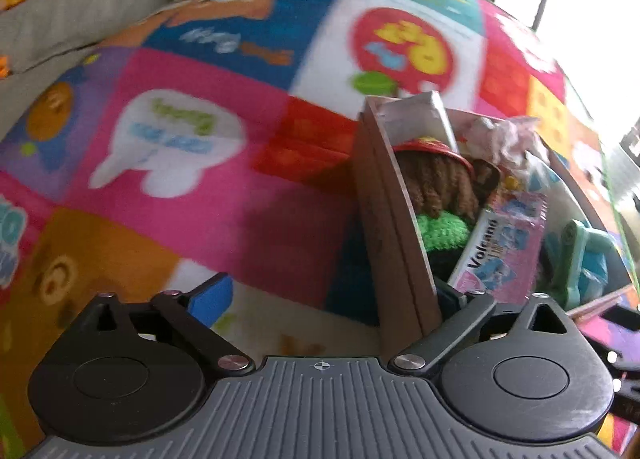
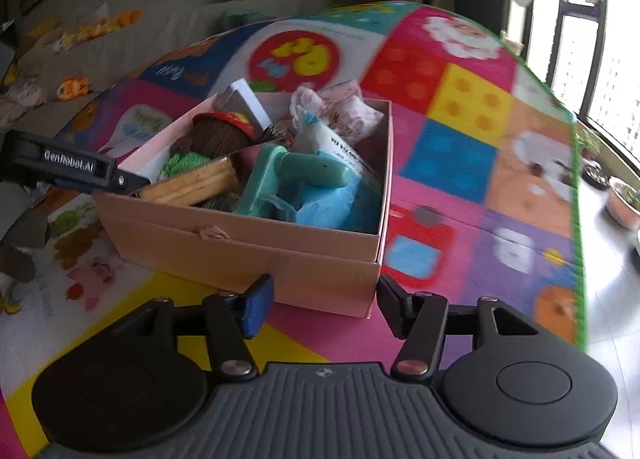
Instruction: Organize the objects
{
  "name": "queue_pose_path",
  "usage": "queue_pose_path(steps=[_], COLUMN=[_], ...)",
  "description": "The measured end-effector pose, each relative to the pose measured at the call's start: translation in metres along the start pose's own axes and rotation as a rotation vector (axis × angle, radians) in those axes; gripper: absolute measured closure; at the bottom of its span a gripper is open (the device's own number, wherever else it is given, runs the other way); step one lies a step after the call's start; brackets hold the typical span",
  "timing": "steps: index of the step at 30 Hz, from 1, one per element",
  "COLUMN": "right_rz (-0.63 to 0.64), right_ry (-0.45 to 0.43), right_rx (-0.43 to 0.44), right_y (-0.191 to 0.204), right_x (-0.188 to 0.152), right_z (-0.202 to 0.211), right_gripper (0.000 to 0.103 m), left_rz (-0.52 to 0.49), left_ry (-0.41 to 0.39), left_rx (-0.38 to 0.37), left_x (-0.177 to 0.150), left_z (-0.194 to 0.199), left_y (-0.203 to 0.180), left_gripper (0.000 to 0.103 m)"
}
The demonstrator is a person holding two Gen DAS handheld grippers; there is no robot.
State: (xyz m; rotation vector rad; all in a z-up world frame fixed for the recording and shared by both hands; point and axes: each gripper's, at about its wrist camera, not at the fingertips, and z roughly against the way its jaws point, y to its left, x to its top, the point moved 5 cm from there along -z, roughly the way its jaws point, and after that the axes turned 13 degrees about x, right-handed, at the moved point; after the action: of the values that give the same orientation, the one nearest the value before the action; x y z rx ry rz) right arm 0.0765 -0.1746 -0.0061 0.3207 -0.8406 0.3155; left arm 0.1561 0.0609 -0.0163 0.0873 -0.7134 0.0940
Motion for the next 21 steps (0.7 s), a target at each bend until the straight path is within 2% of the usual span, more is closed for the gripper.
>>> queue_pose_path(steps=[6, 12, 15, 17, 21], right_rz=[0.026, -0.022, -0.078, -0.133, -0.25], right_ry=[-0.007, 0.001, -0.001, -0.003, -0.026], right_rx=[-0.027, -0.021, -0.025, -0.015, 0.023], right_y=[0.03, 0.029, 0.022, 0.018, 0.013], right_x=[0.027, 0.037, 0.036, 0.032, 0.009], right_z=[-0.029, -0.036, -0.032, -0.023, 0.003], right_gripper=[0.044, 0.044, 0.036, 0.034, 0.027], left_rz=[0.054, 0.061, 0.085, 0.102, 0.144], left_ry=[-0.03, -0.058, -0.06, -0.082, -0.157], left_rx=[0.04, 0.041, 0.044, 0.048, 0.009], left_x=[0.014, 0.016, 0.012, 0.006, -0.013], left_z=[-0.013, -0.017, -0.014, 0.0, 0.047], left_y=[0.026, 0.028, 0.032, 0.037, 0.05], left_gripper=[0.002, 0.002, 0.004, 0.004, 0.004])
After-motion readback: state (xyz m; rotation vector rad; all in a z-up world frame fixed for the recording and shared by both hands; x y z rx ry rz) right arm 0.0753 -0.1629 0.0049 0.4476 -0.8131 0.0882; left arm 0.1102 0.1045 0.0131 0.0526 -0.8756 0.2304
